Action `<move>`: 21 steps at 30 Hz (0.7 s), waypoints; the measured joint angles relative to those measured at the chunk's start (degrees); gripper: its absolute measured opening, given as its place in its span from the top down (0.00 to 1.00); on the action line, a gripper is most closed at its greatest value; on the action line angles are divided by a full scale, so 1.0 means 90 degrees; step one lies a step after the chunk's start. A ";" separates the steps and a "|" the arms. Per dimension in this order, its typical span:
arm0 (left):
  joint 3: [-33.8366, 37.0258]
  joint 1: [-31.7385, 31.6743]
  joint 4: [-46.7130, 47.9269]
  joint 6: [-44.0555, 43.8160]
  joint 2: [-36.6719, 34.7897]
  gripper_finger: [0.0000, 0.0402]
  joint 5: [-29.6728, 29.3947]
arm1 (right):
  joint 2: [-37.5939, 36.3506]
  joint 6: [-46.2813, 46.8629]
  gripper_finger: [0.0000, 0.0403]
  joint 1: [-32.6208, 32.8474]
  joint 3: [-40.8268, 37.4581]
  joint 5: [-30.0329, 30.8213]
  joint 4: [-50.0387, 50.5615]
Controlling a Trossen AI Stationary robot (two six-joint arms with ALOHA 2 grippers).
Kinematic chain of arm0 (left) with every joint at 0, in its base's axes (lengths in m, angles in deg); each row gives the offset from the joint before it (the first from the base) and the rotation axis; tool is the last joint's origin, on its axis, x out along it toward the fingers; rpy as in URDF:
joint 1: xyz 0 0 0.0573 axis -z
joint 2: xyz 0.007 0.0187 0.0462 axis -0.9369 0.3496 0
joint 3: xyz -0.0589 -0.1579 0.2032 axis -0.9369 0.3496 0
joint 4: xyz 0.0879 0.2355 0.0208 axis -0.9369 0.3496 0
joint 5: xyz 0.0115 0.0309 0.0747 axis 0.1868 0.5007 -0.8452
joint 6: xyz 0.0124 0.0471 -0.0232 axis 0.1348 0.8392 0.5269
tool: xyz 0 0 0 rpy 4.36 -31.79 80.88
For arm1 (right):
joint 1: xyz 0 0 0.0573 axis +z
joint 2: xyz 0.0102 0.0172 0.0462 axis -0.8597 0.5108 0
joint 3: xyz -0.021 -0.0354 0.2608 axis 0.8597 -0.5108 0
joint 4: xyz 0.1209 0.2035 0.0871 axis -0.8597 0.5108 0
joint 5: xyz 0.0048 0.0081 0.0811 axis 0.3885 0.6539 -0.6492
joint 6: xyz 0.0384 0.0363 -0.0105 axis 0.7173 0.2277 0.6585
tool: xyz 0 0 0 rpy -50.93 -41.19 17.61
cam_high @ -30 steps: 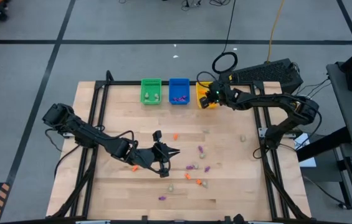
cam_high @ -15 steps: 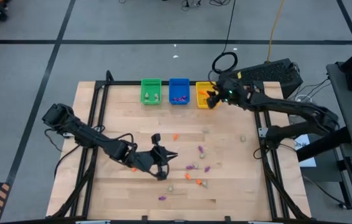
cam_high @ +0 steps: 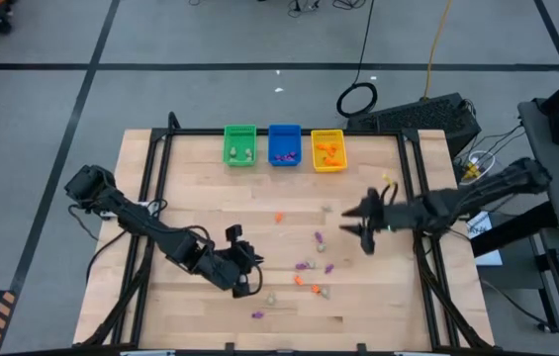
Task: Sort Halloween decoration
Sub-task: Put the purple skeleton toy into the blue bin
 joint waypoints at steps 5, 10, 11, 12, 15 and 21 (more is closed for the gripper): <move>0.0000 0.0210 0.0357 -0.0481 0.0038 0.94 0.0681 | 0.0429 0.0216 0.57 0.0966 -0.0645 0.0408 -0.1026; 0.0022 0.0627 0.0364 -0.0504 0.0057 0.91 0.0833 | 0.1095 0.0323 0.57 0.1475 -0.0792 0.0610 -0.1578; 0.0022 0.0721 0.0361 -0.0527 0.0057 0.89 0.0843 | 0.1240 0.0323 0.58 0.1538 -0.0794 0.0711 -0.1669; 0.0022 0.0816 0.0360 -0.0581 0.0057 0.85 0.0843 | 0.1387 0.0323 0.58 0.1583 -0.0794 0.0766 -0.1788; 0.0022 0.1142 0.0169 -0.0800 0.0057 0.73 0.0825 | 0.1759 0.0287 0.58 0.1653 -0.0794 0.0901 -0.2194; 0.0022 0.1676 -0.0440 -0.0826 0.0344 0.47 0.0409 | 0.2146 0.0043 0.58 0.1648 -0.0794 0.0903 -0.2970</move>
